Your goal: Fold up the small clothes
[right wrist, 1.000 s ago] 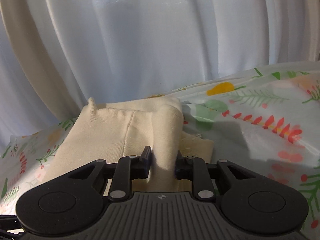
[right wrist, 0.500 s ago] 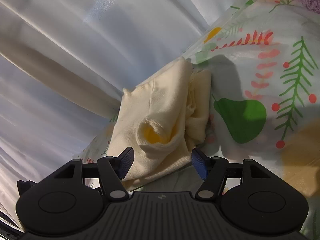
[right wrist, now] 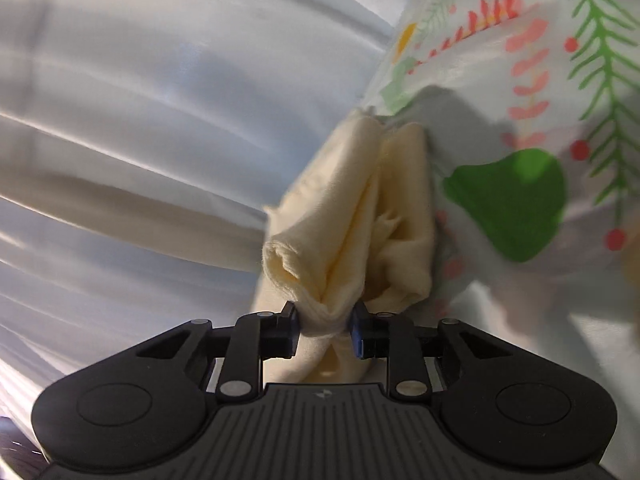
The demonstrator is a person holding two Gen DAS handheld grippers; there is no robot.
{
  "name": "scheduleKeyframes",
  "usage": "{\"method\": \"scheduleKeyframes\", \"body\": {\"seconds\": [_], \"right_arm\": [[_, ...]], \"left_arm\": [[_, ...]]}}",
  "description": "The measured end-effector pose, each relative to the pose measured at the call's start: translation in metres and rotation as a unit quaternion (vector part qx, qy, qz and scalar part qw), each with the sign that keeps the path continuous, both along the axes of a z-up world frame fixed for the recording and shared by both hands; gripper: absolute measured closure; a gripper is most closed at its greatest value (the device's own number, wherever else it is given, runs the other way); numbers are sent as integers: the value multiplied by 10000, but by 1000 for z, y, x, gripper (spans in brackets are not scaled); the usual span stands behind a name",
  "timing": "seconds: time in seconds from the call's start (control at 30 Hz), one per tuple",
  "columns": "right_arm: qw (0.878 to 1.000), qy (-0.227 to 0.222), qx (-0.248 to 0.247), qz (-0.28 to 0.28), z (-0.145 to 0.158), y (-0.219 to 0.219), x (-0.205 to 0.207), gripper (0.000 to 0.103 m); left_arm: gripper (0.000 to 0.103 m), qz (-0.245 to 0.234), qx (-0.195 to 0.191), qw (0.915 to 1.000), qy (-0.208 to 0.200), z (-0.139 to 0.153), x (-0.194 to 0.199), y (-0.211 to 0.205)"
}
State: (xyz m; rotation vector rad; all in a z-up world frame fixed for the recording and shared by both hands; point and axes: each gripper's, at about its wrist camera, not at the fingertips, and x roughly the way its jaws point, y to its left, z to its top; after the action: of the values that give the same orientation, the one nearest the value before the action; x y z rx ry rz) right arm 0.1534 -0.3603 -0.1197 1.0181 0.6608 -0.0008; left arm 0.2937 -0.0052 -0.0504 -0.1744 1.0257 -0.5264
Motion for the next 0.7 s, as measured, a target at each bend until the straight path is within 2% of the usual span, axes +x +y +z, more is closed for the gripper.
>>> {"method": "scheduleKeyframes", "body": {"seconds": [0.03,0.07,0.17,0.2,0.27,0.33,0.43,0.47,0.5,0.57,0.6,0.67,0.7], "right_arm": [[9996,-8,-297,10,7,1,-5,55],[9987,-38,-502,6,13,2,-9,51],[9909,-131,-1326,-182,42,5,-20,51],[9842,-210,-1725,-325,54,6,-19,52],[9743,-412,-2202,-221,68,17,-8,60],[9622,-551,-2661,188,77,36,15,75],[9344,-820,-3356,871,76,77,49,84],[9248,-825,-3587,963,73,85,53,85],[9071,-809,-3985,1088,64,96,58,85],[8875,-609,-4404,1211,46,101,60,91],[8777,-676,-4574,1262,37,101,56,93],[8443,-886,-5102,1379,27,102,44,93],[8380,-912,-5189,1419,26,100,41,93]], "left_arm": [[26,27,22,10000,-74,4,-2,5],[26,49,60,9998,-161,7,-3,9],[25,181,202,9981,-557,26,-4,15],[23,223,174,9974,-668,32,-1,14],[21,309,113,9965,-767,40,10,3],[19,349,81,9962,-798,42,22,-15],[19,256,294,9961,-797,30,33,-47],[20,179,340,9963,-774,26,35,-53],[21,93,447,9966,-691,16,35,-60],[19,-7,543,9970,-546,1,34,-64],[14,-36,498,9975,-491,-5,34,-64],[8,-42,368,9988,-325,-16,34,-60],[8,-42,291,9993,-246,-18,34,-57]]}}
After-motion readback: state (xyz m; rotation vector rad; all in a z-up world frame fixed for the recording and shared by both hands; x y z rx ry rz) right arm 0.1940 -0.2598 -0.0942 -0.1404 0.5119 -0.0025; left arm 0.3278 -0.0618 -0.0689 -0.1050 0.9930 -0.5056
